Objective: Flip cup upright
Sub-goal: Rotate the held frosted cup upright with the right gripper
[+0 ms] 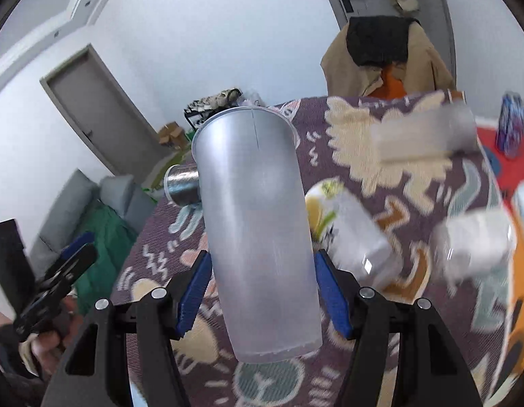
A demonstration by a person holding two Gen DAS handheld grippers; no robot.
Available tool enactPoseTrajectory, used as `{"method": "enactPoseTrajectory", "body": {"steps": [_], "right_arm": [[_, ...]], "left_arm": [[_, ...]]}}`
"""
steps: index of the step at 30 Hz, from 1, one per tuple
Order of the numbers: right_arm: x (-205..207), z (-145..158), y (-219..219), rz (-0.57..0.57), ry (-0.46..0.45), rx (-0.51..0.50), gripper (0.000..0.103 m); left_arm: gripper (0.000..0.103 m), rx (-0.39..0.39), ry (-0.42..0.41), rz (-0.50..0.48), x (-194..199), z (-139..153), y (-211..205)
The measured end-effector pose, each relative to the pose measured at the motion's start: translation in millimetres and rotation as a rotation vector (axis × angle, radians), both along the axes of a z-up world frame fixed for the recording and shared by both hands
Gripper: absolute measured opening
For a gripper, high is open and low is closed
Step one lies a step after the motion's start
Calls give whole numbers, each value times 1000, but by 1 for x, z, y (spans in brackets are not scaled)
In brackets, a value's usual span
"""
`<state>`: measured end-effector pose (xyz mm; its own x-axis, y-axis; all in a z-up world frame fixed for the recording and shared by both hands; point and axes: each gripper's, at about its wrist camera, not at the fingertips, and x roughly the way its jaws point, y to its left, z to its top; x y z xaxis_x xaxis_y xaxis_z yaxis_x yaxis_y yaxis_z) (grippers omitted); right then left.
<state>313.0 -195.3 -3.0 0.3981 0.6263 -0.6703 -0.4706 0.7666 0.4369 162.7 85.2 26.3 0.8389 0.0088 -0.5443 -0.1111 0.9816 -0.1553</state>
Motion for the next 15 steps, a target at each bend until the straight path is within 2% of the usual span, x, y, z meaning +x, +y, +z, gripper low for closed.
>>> {"method": "enactPoseTrajectory", "body": {"steps": [12,15], "right_arm": [[-73,-35,-30,-144,80,120,62],[-89,-48,-29,-176,101,108,62]], "left_arm": [[97,-13,54,-73,-7,-22,-21],[97,-12,70,-90,-10,-29,-24]]}}
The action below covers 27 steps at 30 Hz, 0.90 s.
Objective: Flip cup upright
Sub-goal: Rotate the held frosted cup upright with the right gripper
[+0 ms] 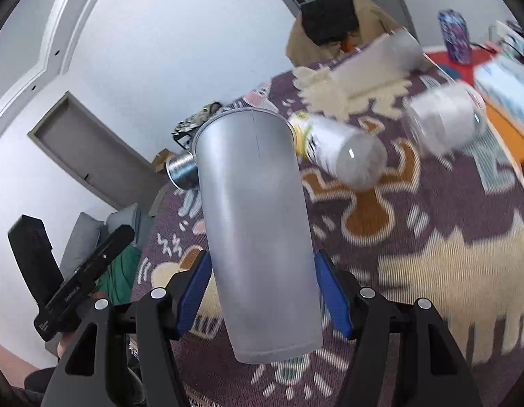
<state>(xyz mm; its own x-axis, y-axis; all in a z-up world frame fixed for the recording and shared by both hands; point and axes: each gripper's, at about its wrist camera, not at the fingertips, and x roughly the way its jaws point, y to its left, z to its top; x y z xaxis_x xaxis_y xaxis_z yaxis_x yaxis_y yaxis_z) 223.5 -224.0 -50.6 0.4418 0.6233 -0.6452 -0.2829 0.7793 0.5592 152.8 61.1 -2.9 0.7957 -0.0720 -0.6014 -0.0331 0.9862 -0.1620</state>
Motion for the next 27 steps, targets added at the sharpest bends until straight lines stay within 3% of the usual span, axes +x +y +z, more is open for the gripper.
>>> {"method": "enactPoseTrajectory", "body": {"steps": [8,14,16,19,27], "right_arm": [[-34,-35,-5,-141,81,27,61],[-37,-58,1,-133,121,45,61],[-37,-55,1,-125,116,44,64],[-40,-45,-4,-132,66,38,80],[-44,-29,-36,-170,-14,32,80]], "left_arm": [[97,0,93,-33,-3,-31,-7],[97,6,96,-57,-5,-29,-14],[97,6,95,-63,-5,-26,-16],[97,-10,106,-76,1,-23,-17],[97,-102,156,-172,24,-22,-42]]}}
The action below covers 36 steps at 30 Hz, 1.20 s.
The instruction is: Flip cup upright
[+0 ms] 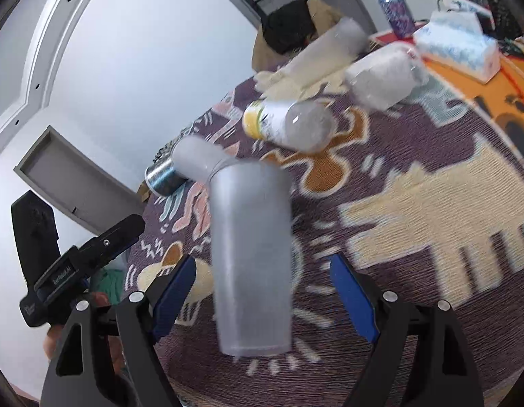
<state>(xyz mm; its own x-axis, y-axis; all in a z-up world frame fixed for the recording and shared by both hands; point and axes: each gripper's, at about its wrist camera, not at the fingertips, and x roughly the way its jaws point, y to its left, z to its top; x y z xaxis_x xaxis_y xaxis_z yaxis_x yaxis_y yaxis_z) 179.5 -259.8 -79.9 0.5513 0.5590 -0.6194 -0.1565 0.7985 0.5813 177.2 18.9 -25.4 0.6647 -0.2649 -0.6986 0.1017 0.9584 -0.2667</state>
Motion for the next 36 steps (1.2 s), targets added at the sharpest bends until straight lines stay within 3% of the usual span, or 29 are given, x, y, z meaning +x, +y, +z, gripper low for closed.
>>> {"method": "enactPoseTrajectory", "body": {"steps": [4,8,24,33,34,36], "right_arm": [[1,-2,-19,-42,-7,-16,84],[1,-5,-35,-77,-30,-34,96],[0,-18,-59,-110,-29,-60,96],[-4,-18,-62,-105,-34,-64,96],[-4,-18,-62,-107,-35,-65,96],[-5,-18,-63,-109,-35,-67,96]], "left_arm": [[97,-36,26,-53,12,-2,-19],[97,-69,65,-82,24,-6,-31],[96,-197,259,-132,68,-37,-58],[96,-169,310,-144,82,-55,-76],[94,-174,317,-144,83,-57,-76],[78,-183,325,-146,85,-59,-76]]}}
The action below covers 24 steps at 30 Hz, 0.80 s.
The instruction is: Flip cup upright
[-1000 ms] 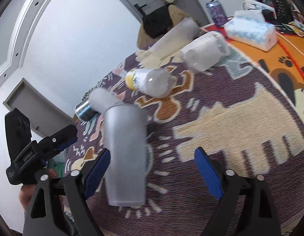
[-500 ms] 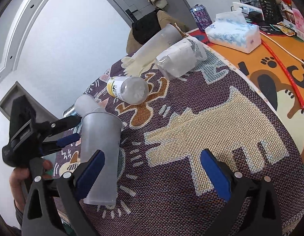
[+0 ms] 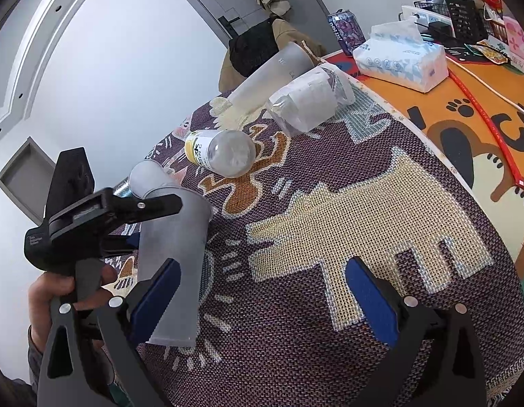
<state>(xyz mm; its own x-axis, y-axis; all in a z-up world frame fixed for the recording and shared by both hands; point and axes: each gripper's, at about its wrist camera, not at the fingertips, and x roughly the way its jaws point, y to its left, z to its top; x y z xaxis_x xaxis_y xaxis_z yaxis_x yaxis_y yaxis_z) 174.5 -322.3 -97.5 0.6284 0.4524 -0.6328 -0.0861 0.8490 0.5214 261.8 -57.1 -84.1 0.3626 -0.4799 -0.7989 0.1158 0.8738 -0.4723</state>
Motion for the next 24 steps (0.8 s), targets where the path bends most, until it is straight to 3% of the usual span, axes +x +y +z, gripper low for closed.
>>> {"method": "enactPoseTrajectory", "body": {"steps": [6,14,24], "right_arm": [[-1,0,-1,-6,-2,6,96],[3,2,6,7,-16,3,96],[6,8,12,2,-35,-25,96]], "left_arm": [[78,-1,-47,-7,-10,15,3],[77,9,-198,-10,-38,59,12],[77,173,-441,55,-73,99,18]]}}
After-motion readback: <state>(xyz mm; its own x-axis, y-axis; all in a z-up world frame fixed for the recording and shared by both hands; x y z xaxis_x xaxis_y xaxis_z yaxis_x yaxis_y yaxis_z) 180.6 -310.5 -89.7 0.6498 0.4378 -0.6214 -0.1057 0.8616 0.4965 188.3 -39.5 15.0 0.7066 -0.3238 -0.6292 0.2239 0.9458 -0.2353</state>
